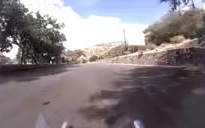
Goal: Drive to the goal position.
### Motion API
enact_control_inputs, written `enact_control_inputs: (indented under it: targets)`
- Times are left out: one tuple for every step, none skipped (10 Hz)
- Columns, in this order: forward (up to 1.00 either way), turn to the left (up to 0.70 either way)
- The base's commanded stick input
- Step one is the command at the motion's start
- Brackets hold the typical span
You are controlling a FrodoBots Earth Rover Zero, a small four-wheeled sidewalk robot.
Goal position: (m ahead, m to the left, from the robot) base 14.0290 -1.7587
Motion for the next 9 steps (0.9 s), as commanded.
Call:
enact_control_inputs:
  targets:
    - [0.70, 0.00]
    - [0.70, 0.00]
    - [0.70, 0.00]
    - [0.70, 0.00]
    - [0.70, 0.00]
    - [0.70, 0.00]
    - [0.70, 0.00]
    - [0.70, 0.00]
    - [0.70, 0.00]
